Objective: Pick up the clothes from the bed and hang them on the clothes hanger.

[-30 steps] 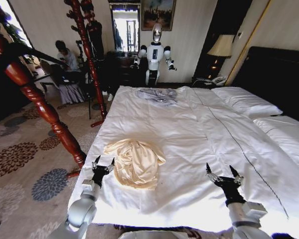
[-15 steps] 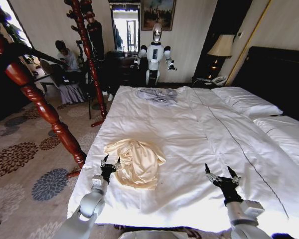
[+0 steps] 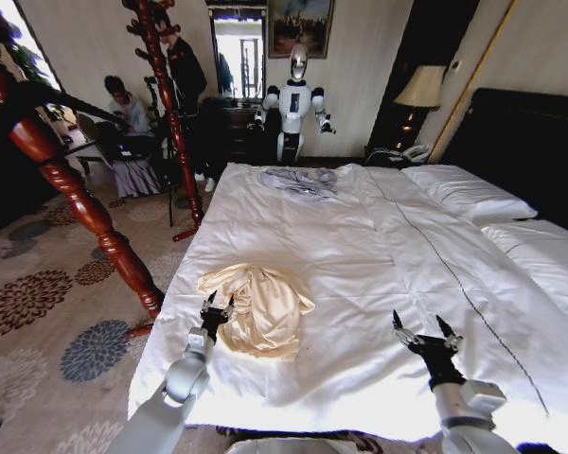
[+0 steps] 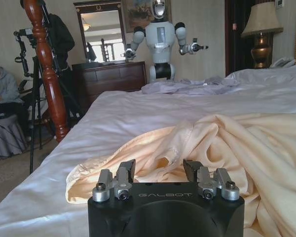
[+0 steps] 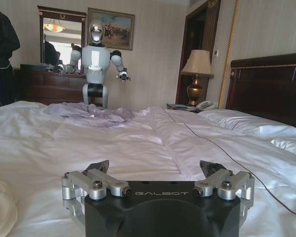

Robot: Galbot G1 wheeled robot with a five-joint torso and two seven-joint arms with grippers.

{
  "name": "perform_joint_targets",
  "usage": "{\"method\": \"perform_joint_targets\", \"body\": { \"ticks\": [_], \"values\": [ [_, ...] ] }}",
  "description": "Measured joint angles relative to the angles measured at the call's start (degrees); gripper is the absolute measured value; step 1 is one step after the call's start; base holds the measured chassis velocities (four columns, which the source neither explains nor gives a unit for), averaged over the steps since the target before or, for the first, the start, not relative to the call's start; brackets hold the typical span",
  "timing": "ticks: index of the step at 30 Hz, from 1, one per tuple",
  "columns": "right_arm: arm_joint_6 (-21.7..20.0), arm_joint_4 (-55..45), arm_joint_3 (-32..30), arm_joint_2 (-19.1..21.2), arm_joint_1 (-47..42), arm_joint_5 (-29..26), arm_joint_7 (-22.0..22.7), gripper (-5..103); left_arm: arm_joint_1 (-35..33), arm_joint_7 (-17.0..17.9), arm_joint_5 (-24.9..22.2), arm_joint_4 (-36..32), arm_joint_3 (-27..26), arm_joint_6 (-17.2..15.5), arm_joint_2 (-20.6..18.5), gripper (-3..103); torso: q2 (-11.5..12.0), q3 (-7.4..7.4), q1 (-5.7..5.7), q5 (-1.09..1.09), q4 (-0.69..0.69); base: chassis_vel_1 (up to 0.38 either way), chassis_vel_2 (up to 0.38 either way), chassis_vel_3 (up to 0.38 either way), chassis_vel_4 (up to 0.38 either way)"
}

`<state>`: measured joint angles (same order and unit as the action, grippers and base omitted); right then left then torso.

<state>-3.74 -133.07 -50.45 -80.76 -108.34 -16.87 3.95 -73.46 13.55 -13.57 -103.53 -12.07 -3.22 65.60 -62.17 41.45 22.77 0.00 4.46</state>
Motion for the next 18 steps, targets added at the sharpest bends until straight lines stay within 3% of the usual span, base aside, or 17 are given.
{"method": "perform_joint_targets", "body": {
  "ticks": [2, 6, 12, 14, 18],
  "values": [
    [0.0, -0.1, -0.1, 0.0, 0.0, -0.1, 0.0, 100, 0.3, 0.0, 0.2, 0.5, 0.0, 0.0, 0.4, 57, 0.0, 0.00, 0.00, 0.00, 0.00, 0.000, 0.000, 0.000, 0.000],
    [0.0, -0.3, -0.3, 0.0, -0.1, -0.3, 0.0, 100, 1.7, -0.1, 0.1, 1.7, 0.4, -0.3, 1.0, 40, 0.0, -0.01, 0.00, 0.00, 0.00, 0.000, 0.000, 0.000, 0.000],
    [0.1, -0.3, -0.4, 0.0, -0.2, -0.3, 0.2, 100, 2.4, -0.4, 0.1, 2.2, 1.1, -0.3, -0.3, 24, 0.0, 0.00, 0.00, 0.00, -0.01, 0.000, 0.000, 0.000, 0.000],
    [0.1, -0.4, -0.5, 0.0, -0.2, -0.4, 0.2, 100, 2.4, -0.6, 0.2, 2.3, 1.1, -0.2, -0.4, 13, 0.0, 0.00, 0.00, 0.00, 0.00, 0.000, 0.000, 0.000, 0.000],
    [0.1, -0.4, -0.5, 0.1, -0.2, -0.4, 0.3, 100, 2.2, -0.6, 0.2, 2.1, 1.1, -0.3, -0.2, 3, 0.0, 0.00, 0.00, 0.00, 0.00, 0.000, 0.000, 0.000, 0.000]
  ]
}}
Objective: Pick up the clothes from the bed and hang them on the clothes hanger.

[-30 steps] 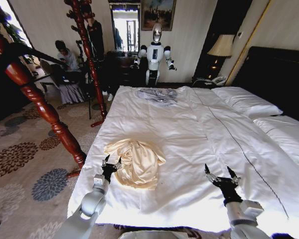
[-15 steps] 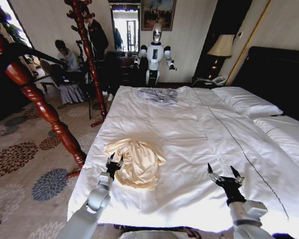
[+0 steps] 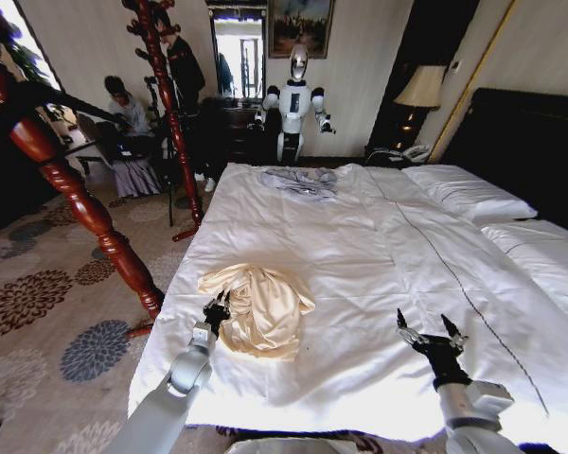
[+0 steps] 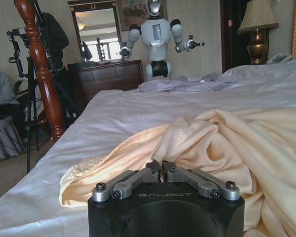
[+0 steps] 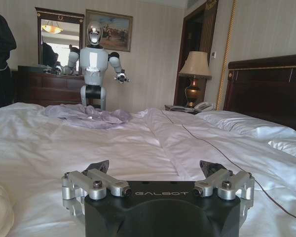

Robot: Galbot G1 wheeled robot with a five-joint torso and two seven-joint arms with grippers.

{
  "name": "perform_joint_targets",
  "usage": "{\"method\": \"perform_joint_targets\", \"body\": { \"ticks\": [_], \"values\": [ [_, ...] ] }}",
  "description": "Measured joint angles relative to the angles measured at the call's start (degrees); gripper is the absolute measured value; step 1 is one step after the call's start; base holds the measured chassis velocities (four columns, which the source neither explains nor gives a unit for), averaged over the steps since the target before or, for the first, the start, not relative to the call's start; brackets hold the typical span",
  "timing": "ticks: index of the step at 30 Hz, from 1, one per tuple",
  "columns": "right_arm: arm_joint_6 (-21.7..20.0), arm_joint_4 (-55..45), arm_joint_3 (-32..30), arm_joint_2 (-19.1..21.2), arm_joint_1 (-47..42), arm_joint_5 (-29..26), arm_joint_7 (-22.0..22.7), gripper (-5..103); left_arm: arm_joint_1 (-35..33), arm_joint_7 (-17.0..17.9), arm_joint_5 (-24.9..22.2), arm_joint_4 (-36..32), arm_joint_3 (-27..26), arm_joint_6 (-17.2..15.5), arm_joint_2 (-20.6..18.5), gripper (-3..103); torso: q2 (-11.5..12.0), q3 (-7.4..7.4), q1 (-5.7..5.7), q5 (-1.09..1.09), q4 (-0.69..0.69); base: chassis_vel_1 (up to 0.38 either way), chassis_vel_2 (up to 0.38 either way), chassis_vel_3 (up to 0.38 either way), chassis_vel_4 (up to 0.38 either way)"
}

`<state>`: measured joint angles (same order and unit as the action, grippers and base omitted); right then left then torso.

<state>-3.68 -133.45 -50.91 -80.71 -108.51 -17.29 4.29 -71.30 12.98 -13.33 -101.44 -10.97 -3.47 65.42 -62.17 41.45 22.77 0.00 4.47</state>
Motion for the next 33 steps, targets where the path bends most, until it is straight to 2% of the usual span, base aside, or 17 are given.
{"method": "perform_joint_targets", "body": {
  "ticks": [9, 14, 18, 19, 21, 22, 24, 26, 27, 30, 33],
  "values": [
    [-0.1, 0.0, 0.1, 0.1, 0.1, 0.0, 0.2, 100, -2.4, 0.5, 0.5, -1.4, -0.1, 0.0, 0.6, 2, 0.0, 0.00, -0.01, 0.00, 0.00, 0.000, 0.000, 0.000, 0.000],
    [-0.3, 0.2, 0.1, 0.2, 0.2, 0.1, 0.5, 100, -3.1, 1.2, -0.8, -5.0, -1.1, -0.9, 0.1, 2, 0.0, 0.00, -0.01, 0.01, 0.01, 0.000, 0.000, 0.000, 0.000],
    [-0.7, 1.0, 0.1, 0.7, 1.0, -1.2, 1.3, 100, -7.5, 2.1, -5.3, -12.5, -7.7, -3.1, -1.6, 2, 0.0, 0.00, -0.01, 0.01, 0.00, 0.000, 0.000, 0.000, 0.000],
    [-0.7, 1.0, 0.1, 0.7, 1.0, -1.2, 1.3, 100, -7.5, 2.1, -5.3, -12.5, -7.7, -3.1, -1.6, 2, 0.0, 0.00, -0.01, 0.01, 0.00, 0.000, 0.000, 0.000, 0.000],
    [-1.3, 1.4, 0.0, 1.3, 1.9, -2.9, 1.7, 100, -11.4, 2.6, -9.2, -18.0, -12.4, -4.4, -3.2, 2, 0.0, 0.00, -0.02, 0.01, -0.01, 0.000, 0.000, 0.000, 0.000],
    [-1.3, 1.4, 0.0, 1.3, 1.9, -2.9, 1.7, 100, -11.4, 2.6, -9.2, -18.0, -12.4, -4.4, -3.2, 2, 0.0, 0.00, -0.02, 0.01, -0.01, 0.000, 0.000, 0.000, 0.000],
    [-1.9, 1.7, -0.1, 1.6, 2.7, -4.0, 2.1, 100, -14.8, 2.7, -12.2, -22.1, -15.8, -5.2, -4.1, 2, 0.0, 0.00, -0.01, 0.00, 0.00, 0.000, 0.000, 0.000, 0.000],
    [-2.8, 2.6, 0.0, 2.1, 4.0, -5.7, 2.8, 100, -21.2, 2.7, -15.6, -27.0, -20.5, -5.8, -4.2, 2, 0.0, 0.00, -0.01, -0.01, -0.01, 0.000, 0.000, 0.000, 0.000],
    [-2.8, 2.6, 0.0, 2.1, 4.0, -5.7, 2.8, 100, -21.2, 2.7, -15.6, -27.0, -20.5, -5.8, -4.2, 2, 0.0, 0.00, -0.01, -0.01, -0.01, 0.000, 0.000, 0.000, 0.000],
    [-3.3, 2.8, -0.7, 1.9, 3.9, -6.6, 3.2, 100, -29.4, 1.9, -18.1, -30.3, -23.9, -6.1, -4.0, 2, 0.0, -0.01, -0.02, 0.00, -0.05, 0.000, 0.000, 0.000, 0.000],
    [-3.4, 2.5, -1.9, 1.2, 3.0, -6.6, 3.4, 100, -34.2, 1.7, -19.2, -31.4, -25.3, -6.1, -4.0, 2, 0.0, -0.01, -0.02, 0.01, 0.05, 0.000, 0.000, 0.000, 0.000]
  ]
}}
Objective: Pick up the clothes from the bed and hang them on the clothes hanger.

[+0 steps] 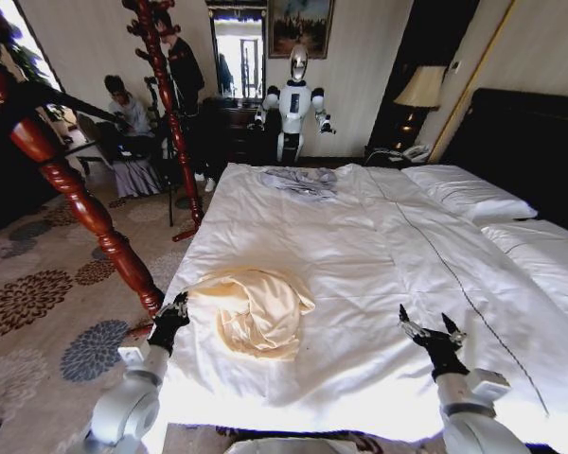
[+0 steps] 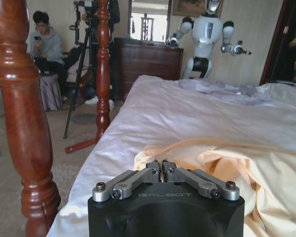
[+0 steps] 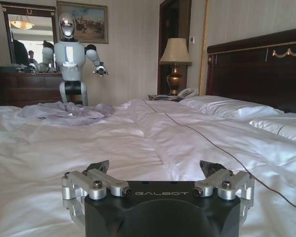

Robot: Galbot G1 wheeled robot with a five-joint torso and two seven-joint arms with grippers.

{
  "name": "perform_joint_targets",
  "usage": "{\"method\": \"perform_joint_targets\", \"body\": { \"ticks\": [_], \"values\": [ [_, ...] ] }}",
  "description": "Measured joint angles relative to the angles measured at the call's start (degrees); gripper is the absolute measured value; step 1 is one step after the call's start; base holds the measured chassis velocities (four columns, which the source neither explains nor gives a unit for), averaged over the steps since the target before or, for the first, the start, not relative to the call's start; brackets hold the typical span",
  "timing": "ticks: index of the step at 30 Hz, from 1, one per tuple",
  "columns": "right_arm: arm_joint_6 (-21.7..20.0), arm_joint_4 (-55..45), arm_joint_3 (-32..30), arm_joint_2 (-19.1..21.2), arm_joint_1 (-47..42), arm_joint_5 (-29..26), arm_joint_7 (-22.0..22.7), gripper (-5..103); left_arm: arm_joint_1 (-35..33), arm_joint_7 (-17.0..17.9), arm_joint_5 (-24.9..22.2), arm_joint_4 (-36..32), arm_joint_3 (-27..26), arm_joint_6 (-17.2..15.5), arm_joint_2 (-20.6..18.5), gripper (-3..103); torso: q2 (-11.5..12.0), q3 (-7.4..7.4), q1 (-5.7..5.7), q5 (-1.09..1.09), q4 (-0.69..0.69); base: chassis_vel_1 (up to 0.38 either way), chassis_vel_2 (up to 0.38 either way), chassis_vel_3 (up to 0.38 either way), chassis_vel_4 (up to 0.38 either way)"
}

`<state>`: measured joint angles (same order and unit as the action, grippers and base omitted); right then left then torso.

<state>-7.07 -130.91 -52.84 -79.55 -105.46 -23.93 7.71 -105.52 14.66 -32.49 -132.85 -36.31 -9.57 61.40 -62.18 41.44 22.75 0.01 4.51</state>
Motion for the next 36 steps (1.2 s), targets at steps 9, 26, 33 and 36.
{"method": "perform_joint_targets", "body": {
  "ticks": [9, 26, 33, 36],
  "values": [
    [-2.9, 0.0, -1.5, 1.9, 0.8, -2.7, 1.1, 100, -14.7, -0.3, -3.9, -2.8, -9.7, 0.1, 2.6, 2, 0.0, 0.00, 0.00, -0.02, -0.05, 0.000, 0.000, 0.000, 0.000],
    [-7.3, 4.8, -2.0, 19.0, 5.2, -12.8, 0.7, 100, -11.9, 0.5, 3.8, 2.9, -8.0, -0.2, 3.9, 2, 0.0, 0.01, 0.02, -0.02, -0.06, 0.000, 0.000, 0.000, 0.000],
    [-10.6, 6.2, -2.4, 30.5, 9.6, -26.4, -0.4, 100, -13.2, 0.5, 5.5, 3.6, -7.6, 0.5, 5.3, 2, 0.0, 0.01, 0.02, -0.02, -0.06, 0.000, 0.000, 0.000, 0.000],
    [-15.0, 7.5, 0.4, 36.9, 15.7, -36.1, -1.3, 100, -13.9, 0.2, 6.7, 3.7, -7.2, 1.0, 6.4, 2, 0.0, 0.01, 0.02, -0.02, -0.06, 0.000, 0.000, 0.000, 0.000]
  ]
}}
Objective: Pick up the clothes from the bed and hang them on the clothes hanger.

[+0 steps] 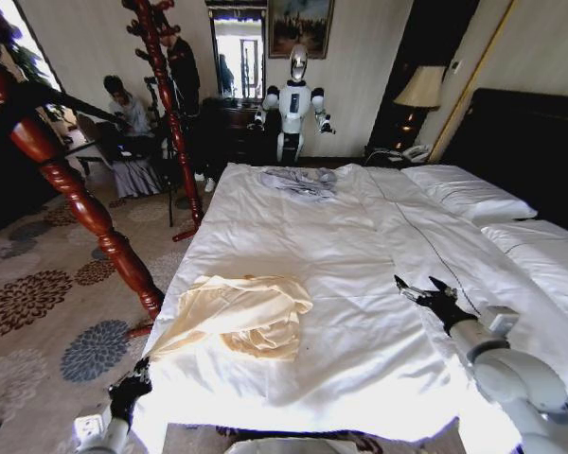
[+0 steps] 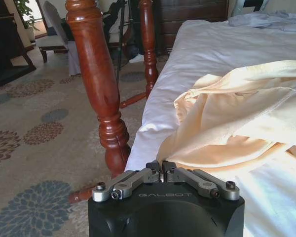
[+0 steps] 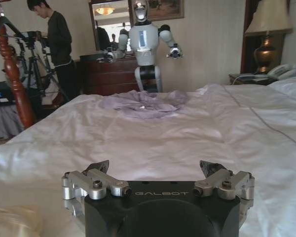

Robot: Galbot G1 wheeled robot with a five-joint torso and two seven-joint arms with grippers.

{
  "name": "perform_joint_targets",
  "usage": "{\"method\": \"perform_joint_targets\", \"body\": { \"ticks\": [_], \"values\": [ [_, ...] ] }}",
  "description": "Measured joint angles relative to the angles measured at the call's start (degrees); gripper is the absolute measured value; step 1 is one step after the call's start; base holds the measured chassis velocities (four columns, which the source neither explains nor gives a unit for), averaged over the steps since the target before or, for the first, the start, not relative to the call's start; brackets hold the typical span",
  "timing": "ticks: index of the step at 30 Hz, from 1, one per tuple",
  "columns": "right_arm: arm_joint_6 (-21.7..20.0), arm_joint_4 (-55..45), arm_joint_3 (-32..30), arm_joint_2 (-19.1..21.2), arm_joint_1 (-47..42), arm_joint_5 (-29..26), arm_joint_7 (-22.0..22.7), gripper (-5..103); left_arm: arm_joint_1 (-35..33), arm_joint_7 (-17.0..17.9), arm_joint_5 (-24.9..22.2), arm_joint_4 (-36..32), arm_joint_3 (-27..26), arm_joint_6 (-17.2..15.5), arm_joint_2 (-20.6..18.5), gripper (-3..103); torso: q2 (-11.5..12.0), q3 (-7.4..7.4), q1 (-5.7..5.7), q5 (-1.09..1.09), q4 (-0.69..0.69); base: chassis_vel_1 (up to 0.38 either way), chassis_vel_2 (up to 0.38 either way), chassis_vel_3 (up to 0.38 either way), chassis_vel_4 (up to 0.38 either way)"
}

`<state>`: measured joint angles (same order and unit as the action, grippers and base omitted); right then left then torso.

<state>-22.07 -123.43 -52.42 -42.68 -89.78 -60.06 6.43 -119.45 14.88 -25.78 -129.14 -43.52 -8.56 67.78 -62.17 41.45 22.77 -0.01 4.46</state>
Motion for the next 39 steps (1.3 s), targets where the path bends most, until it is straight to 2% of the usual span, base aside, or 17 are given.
{"method": "perform_joint_targets", "body": {
  "ticks": [1, 3, 6, 8, 11, 14, 16, 19, 23, 24, 27, 29, 30, 31, 32, 33, 39],
  "values": [
    [-0.8, 0.6, 1.4, 1.9, 2.1, -2.6, -0.6, 100, -0.2, 0.0, 0.3, 0.0, 0.1, 0.1, 0.2, 2, 0.0, 0.00, 0.00, -0.01, -0.01, 0.000, 0.000, 0.000, 0.000],
    [-1.3, 1.2, 2.5, 3.4, 3.6, -4.3, -1.1, 100, -0.2, -0.1, 0.5, 0.0, 0.1, 0.2, 0.4, 2, 0.0, 0.00, 0.00, 0.00, -0.02, 0.000, 0.000, 0.000, 0.000],
    [-2.1, 3.4, 8.0, 7.8, 8.6, -8.2, -3.4, 100, 0.1, -0.3, 1.3, -0.1, 0.1, 0.4, 1.3, 2, 0.0, 0.00, 0.00, 0.01, 0.01, 0.000, 0.000, 0.000, 0.000],
    [-2.2, 3.9, 9.7, 8.6, 9.7, -8.6, -3.8, 100, 0.3, -0.3, 1.4, -0.2, 0.0, 0.5, 1.5, 2, 0.0, 0.00, 0.00, 0.01, 0.01, 0.000, 0.000, 0.000, 0.000],
    [-2.4, 6.2, 16.1, 9.8, 13.8, -8.6, -4.9, 100, 0.4, -1.1, 2.1, -0.4, 0.6, 1.1, 1.9, 2, 0.0, 0.00, 0.00, 0.01, 0.01, 0.000, 0.000, 0.000, 0.000],
    [-2.6, 8.1, 19.8, 9.3, 17.0, -7.2, -5.2, 100, 0.3, -2.2, 3.3, -0.3, 1.2, 2.1, 1.9, 2, 0.0, 0.00, 0.00, 0.00, 0.01, 0.000, 0.000, 0.000, 0.000],
    [-3.0, 10.9, 24.6, 7.6, 21.5, -6.3, -5.3, 100, 0.2, -3.0, 5.2, -0.2, 1.8, 3.1, 2.0, 2, 0.0, 0.00, 0.00, -0.01, 0.01, 0.000, 0.000, 0.000, 0.000],
    [-3.1, 12.3, 27.2, 6.7, 24.4, -6.4, -5.4, 100, 0.2, -3.3, 5.5, -0.2, 2.0, 3.3, 2.0, 2, 0.0, 0.00, 0.00, 0.01, 0.01, 0.000, 0.000, 0.000, 0.000],
    [-4.2, 15.4, 35.3, 5.3, 32.1, -9.0, -5.8, 100, 0.0, -4.0, 5.4, -0.4, 2.0, 3.6, 1.9, 2, 0.0, 0.00, 0.00, 0.02, 0.00, 0.000, 0.000, 0.000, 0.000],
    [-4.2, 15.4, 35.3, 5.3, 32.1, -9.0, -5.8, 100, 0.0, -4.0, 5.4, -0.4, 2.0, 3.6, 1.9, 2, 0.0, 0.00, 0.00, 0.02, 0.00, 0.000, 0.000, 0.000, 0.000],
    [-5.9, 16.9, 41.7, 4.7, 37.4, -10.3, -7.9, 100, 0.1, -4.3, 5.5, -0.2, 1.9, 4.1, 2.0, 2, 0.0, 0.00, 0.00, 0.02, 0.01, 0.000, 0.000, 0.000, 0.000],
    [-6.2, 17.3, 43.3, 4.3, 38.8, -10.5, -8.2, 100, 0.1, -4.4, 5.5, -0.2, 1.9, 4.2, 2.0, 2, 0.0, 0.00, 0.00, 0.01, -0.01, 0.000, 0.000, 0.000, 0.000],
    [-6.2, 17.8, 44.9, 3.9, 40.1, -10.3, -8.2, 100, 0.1, -4.4, 5.5, -0.2, 1.9, 4.2, 2.1, 2, 0.0, -0.01, -0.01, 0.05, 0.02, 0.000, 0.000, 0.000, 0.000],
    [-6.0, 18.8, 48.2, 2.7, 43.0, -10.0, -8.0, 100, 0.1, -4.7, 5.5, -0.2, 1.9, 4.4, 2.2, 2, 0.0, 0.00, -0.02, 0.01, 0.07, 0.000, 0.000, 0.000, 0.000],
    [-5.7, 19.6, 50.5, 1.7, 45.7, -9.8, -7.8, 100, 0.1, -4.6, 5.5, -0.2, 1.9, 4.4, 2.2, 2, 0.0, -0.01, -0.01, -0.03, 0.02, 0.000, 0.000, 0.000, 0.000],
    [-5.5, 20.8, 53.7, 0.0, 49.7, -9.8, -7.8, 100, 0.1, -4.7, 5.4, -0.2, 1.9, 4.4, 2.4, 2, 0.0, 0.00, -0.01, 0.05, -0.03, 0.000, 0.000, 0.000, 0.000],
    [-5.7, 23.4, 60.1, -4.1, 55.8, -10.0, -8.3, 100, 0.1, -4.6, 5.4, 0.0, 1.7, 4.6, 2.9, 2, 0.0, 0.00, -0.01, 0.01, 0.00, 0.000, 0.000, 0.000, 0.000]
  ]
}}
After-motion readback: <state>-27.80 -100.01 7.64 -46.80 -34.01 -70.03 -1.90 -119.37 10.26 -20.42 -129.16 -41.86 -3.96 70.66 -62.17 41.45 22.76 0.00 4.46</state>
